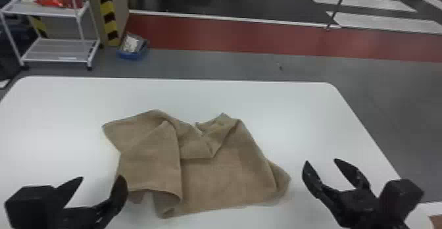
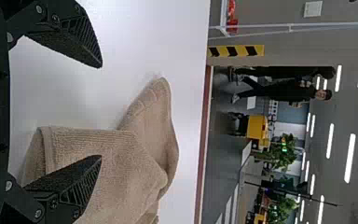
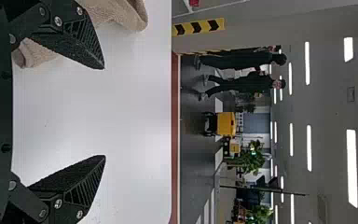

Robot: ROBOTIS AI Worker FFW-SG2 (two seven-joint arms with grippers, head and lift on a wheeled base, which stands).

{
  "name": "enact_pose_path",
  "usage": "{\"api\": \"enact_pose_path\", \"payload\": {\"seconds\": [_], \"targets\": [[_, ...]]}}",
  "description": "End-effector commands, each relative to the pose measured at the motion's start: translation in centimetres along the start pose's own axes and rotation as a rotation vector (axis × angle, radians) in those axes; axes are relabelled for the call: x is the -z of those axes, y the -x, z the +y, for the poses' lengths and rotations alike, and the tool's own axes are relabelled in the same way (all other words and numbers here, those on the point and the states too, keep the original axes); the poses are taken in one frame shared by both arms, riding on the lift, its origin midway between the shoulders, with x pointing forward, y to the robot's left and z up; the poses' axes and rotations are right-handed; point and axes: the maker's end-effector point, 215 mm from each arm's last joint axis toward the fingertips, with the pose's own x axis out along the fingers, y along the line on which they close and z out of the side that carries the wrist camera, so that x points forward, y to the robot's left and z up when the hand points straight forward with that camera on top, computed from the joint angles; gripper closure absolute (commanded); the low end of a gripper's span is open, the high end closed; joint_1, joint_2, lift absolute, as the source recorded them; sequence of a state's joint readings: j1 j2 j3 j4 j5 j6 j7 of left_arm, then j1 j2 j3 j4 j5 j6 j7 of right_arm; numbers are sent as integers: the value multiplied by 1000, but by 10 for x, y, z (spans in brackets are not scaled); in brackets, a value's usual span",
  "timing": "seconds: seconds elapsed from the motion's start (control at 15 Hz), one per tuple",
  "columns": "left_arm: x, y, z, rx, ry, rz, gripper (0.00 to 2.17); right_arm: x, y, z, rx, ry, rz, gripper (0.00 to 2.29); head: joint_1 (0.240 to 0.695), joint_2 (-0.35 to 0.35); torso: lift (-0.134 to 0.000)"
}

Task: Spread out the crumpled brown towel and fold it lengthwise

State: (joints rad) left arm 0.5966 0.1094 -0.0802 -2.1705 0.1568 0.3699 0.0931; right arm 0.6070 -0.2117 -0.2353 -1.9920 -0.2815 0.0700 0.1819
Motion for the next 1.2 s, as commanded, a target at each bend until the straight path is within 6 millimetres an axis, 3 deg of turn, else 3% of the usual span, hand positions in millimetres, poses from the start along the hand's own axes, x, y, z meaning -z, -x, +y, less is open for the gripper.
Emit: {"api": "enact_pose_path", "payload": {"seconds": [0.0,0.4,0.47,0.6,0.67,0.8,0.93,1.13], "targets": [[9,1,-12,25,0,38,221,5,0,-5,6,1,7,218,695,-191,-124],[19,7,-30,72,0,106,350,11,-6,-8,3,-11,11,218,695,-243,-124],[22,8,-32,80,-1,118,424,11,-6,-7,1,-11,12,218,695,-247,-124],[26,8,-35,94,-2,133,772,12,-6,-8,3,-15,12,218,695,-257,-124],[25,8,-36,95,-3,138,1065,11,-6,-8,3,-17,10,218,695,-260,-124],[25,11,-37,100,-8,155,1096,10,-6,-9,4,-17,8,218,695,-263,-124],[17,13,-35,87,-7,141,1470,9,-5,-9,5,-24,5,218,695,-266,-124],[-12,21,-31,73,-9,88,1470,8,-4,-13,11,-28,2,218,695,-266,-124]]}}
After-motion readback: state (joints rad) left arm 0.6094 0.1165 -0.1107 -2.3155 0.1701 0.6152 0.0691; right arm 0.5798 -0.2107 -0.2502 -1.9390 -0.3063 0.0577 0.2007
